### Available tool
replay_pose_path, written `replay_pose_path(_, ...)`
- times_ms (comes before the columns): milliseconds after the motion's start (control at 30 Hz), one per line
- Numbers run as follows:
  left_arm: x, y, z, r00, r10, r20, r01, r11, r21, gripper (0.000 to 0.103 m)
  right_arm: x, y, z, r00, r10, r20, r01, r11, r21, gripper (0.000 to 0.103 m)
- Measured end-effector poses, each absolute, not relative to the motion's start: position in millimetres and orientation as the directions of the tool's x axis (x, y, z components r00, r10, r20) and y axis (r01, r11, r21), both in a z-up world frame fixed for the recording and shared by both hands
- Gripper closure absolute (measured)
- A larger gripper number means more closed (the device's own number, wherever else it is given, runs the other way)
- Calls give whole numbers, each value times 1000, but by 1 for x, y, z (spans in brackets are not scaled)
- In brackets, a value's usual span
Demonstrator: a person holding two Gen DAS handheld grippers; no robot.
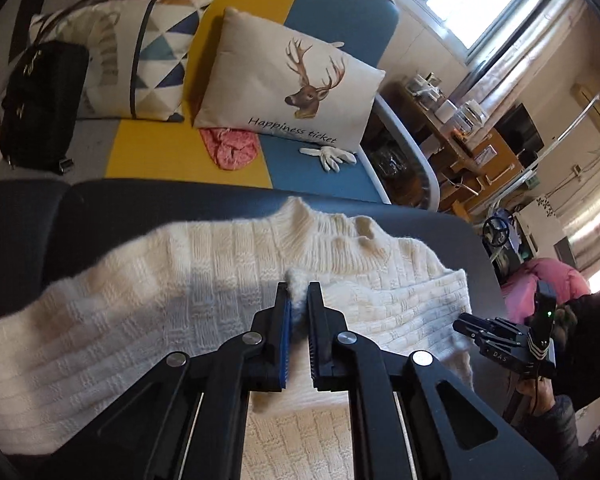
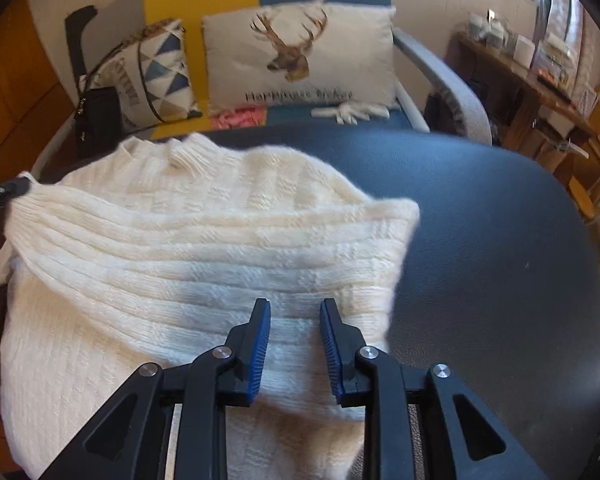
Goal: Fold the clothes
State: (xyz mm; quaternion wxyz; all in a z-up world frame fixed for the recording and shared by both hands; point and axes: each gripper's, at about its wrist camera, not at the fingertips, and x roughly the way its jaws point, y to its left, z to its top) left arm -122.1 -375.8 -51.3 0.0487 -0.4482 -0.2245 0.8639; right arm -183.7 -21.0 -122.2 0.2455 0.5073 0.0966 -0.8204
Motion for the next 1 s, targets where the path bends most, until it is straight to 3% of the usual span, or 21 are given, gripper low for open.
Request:
replay_pose_path(233, -130, -374, -46, -591, 318, -741, 111, -878, -465, 96, -122, -22, -114, -406, -333, -851, 689, -723, -47, 77)
replay_pose_path(333, -133, -373, -39, -598, 335, -728, 102, -869, -484, 96, -97, -21, -122, -548, -247, -799, 677, -692, -250, 77)
replay_pose_path(467, -134, -370, -30, -600, 335, -726, 89, -874, -477, 96, -73, -36, -146, -685, -141, -714, 676, -488, -552, 78)
replay_pose_path(600, -134, -366, -27, -603, 350, -717, 75, -870, -488, 96, -58, -48, -167, -819, -117, -561, 570, -269, -776, 78)
replay_pose_path(733, -131, -363, -28, -598, 357, -717, 66, -870, -488, 96, -73, -44, -172, -851, -55, -523, 516, -284, -808, 92)
replay_pose_path(1000, -120, -388, -47, -592, 298, -749, 164, -865, -474, 96, -82, -31, -183, -808, -11, -589, 550, -369, -749, 97)
